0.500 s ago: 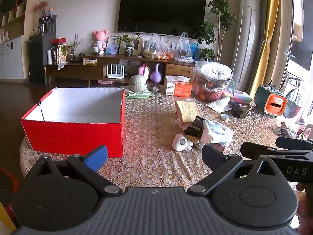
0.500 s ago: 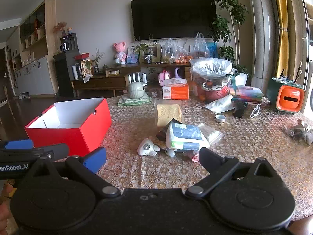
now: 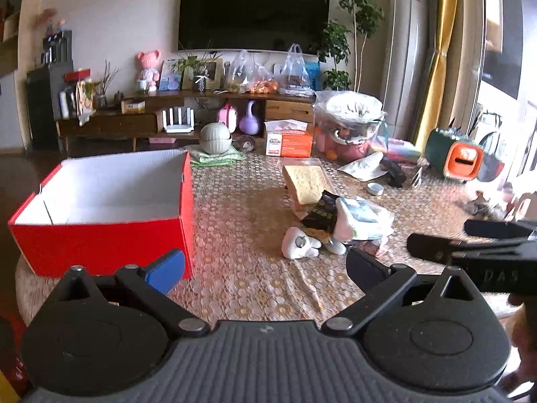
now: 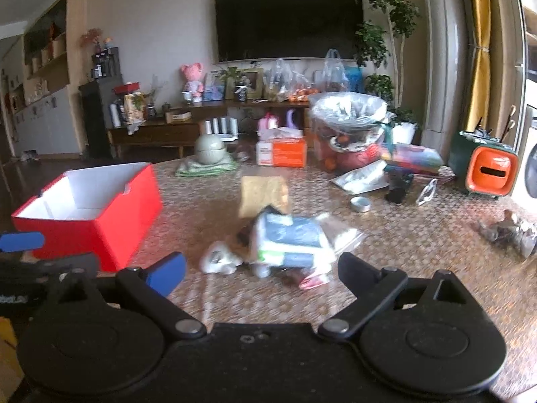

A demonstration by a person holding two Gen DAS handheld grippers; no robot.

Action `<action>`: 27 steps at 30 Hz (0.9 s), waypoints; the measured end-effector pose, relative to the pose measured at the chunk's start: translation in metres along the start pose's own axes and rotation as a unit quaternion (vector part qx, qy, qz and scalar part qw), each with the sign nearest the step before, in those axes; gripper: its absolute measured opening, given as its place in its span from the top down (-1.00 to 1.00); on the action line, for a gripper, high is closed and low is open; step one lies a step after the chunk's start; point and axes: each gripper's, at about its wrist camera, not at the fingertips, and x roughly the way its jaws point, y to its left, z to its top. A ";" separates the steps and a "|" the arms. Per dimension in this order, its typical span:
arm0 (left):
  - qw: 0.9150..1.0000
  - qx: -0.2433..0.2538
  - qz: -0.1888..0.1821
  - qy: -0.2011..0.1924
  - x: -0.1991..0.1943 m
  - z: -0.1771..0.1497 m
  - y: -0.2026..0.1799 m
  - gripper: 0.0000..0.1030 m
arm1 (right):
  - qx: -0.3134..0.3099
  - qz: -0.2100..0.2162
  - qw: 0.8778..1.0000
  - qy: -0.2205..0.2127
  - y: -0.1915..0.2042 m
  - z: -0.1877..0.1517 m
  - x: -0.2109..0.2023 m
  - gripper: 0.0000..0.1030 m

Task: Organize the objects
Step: 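Grasp the white ring-topped object with left tool while right tool grasps the white-blue wipes pack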

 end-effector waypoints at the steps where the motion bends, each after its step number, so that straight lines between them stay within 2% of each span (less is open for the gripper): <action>1: 1.000 -0.007 0.017 0.000 0.005 0.001 -0.001 -1.00 | -0.001 -0.003 1.000 0.000 -0.005 0.002 0.005 -0.90; 8: 1.000 -0.011 0.008 0.015 0.049 0.009 -0.003 -1.00 | -0.010 -0.027 1.000 0.013 -0.033 0.015 0.043 -0.89; 13: 1.000 0.011 0.004 0.015 0.079 0.011 -0.012 -1.00 | -0.009 -0.028 0.999 0.033 -0.041 0.017 0.067 -0.88; 23: 0.998 0.037 -0.013 0.049 0.150 0.002 -0.031 -1.00 | -0.031 -0.023 0.996 0.076 -0.030 0.014 0.116 -0.77; 27: 0.997 0.041 -0.005 0.064 0.178 -0.005 -0.034 -0.99 | -0.036 -0.018 0.995 0.086 -0.023 0.012 0.134 -0.67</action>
